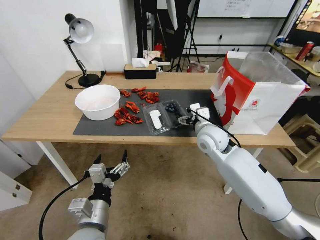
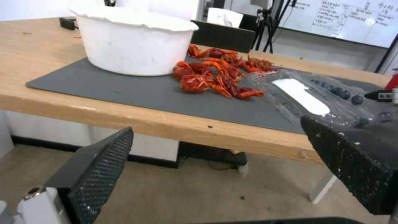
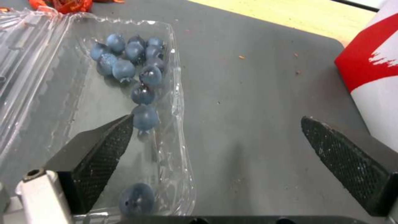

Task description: Close the takeout container lid, then place the container into the takeout bag.

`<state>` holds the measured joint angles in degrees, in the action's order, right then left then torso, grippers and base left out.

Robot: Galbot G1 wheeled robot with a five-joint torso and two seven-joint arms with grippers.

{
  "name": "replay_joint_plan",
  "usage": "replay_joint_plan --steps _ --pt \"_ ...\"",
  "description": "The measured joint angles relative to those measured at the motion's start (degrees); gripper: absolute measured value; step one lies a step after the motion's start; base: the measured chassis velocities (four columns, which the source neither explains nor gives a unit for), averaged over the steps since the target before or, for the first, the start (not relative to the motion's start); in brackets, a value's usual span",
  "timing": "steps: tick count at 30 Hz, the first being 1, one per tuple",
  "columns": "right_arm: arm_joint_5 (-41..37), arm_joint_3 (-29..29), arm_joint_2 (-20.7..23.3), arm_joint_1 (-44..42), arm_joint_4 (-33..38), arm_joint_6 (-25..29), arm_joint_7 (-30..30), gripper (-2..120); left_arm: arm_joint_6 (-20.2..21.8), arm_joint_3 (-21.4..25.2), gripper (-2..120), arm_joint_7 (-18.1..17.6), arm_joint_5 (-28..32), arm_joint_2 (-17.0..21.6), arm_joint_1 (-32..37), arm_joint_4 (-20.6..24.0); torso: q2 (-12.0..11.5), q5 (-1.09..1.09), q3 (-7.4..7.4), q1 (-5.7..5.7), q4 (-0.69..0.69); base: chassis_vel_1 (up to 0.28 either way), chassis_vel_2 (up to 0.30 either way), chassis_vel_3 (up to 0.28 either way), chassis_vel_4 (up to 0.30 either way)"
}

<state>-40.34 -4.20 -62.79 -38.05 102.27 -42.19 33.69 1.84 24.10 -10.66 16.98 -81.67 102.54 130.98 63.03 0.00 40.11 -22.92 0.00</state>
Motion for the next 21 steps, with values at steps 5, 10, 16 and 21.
replay_joint_plan --steps 5,10,16,21 --pt "-0.7 0.0 0.0 -0.2 -0.4 0.0 0.0 100 -0.4 0.0 100 0.0 0.0 0.0 0.0 -0.4 0.0 0.00 0.00 0.00 0.00 0.000 0.000 0.000 0.000" --pt "-1.6 0.1 0.1 -0.2 -0.6 0.1 0.2 100 -0.8 -0.1 100 0.1 0.0 0.1 -0.1 -0.9 0.0 0.00 0.00 0.00 0.00 0.000 0.000 0.000 0.000" --pt "-1.9 0.5 0.2 -0.5 -0.8 0.1 0.5 100 -1.0 -0.2 100 0.1 0.1 0.2 -0.2 -1.1 0.0 0.00 0.00 0.00 0.00 0.000 0.000 0.000 0.000" --pt "-2.0 0.6 0.3 -0.6 -0.8 0.1 0.7 100 -1.2 -0.3 100 0.2 0.1 0.2 -0.4 -1.4 0.0 0.00 0.00 0.00 0.00 0.000 0.000 0.000 0.000"
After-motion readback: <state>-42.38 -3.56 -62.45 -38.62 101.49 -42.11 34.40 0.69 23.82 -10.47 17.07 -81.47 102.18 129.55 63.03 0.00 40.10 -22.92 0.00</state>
